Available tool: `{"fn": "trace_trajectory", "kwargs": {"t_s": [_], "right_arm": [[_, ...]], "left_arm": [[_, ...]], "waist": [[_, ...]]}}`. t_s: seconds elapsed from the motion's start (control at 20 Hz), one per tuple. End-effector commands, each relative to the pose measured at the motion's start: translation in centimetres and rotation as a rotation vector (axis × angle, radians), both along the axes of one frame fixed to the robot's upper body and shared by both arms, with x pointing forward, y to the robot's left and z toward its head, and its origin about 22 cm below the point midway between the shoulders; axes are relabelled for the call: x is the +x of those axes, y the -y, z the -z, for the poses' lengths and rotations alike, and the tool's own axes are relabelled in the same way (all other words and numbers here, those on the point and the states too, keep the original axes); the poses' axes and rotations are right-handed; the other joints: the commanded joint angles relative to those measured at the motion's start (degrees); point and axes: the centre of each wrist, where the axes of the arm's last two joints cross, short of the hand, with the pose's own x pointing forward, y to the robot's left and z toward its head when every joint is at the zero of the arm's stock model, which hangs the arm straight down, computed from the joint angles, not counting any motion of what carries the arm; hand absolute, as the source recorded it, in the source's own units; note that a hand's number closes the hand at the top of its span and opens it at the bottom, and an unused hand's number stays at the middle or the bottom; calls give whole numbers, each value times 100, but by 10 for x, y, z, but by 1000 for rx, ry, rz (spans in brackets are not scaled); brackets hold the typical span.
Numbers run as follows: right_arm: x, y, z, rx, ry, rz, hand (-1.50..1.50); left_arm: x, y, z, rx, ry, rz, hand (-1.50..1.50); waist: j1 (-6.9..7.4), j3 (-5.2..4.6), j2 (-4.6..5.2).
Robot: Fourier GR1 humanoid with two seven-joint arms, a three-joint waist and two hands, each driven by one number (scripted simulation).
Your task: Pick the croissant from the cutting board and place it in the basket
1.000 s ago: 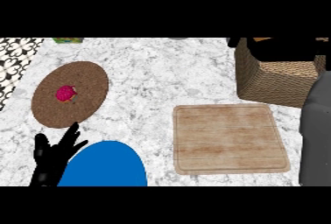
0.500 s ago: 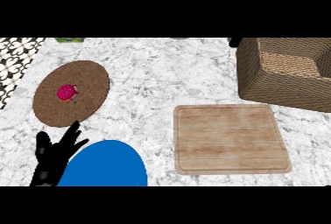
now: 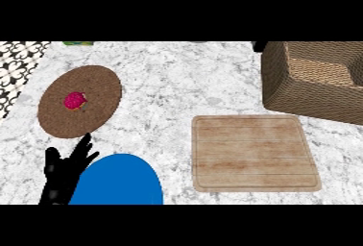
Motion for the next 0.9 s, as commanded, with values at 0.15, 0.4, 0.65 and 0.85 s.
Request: {"fn": "trace_trajectory", "kwargs": {"t_s": [0.15, 0.4, 0.65, 0.85], "right_arm": [[22, 15, 39, 205, 44, 3, 150], [16, 49, 74, 216, 54, -3, 150], [23, 53, 78, 201, 26, -6, 150], [7, 94, 92, -23, -122, 149, 150]], "left_arm": [[-4, 5, 16, -6, -64, 7, 0], [0, -11, 12, -15, -71, 2, 0], [-5, -6, 15, -10, -80, -19, 0], [6, -9, 10, 0, -61, 10, 0]], "waist": [[40, -36, 53], [-13, -36, 35], [-20, -38, 22], [-27, -41, 51]]}}
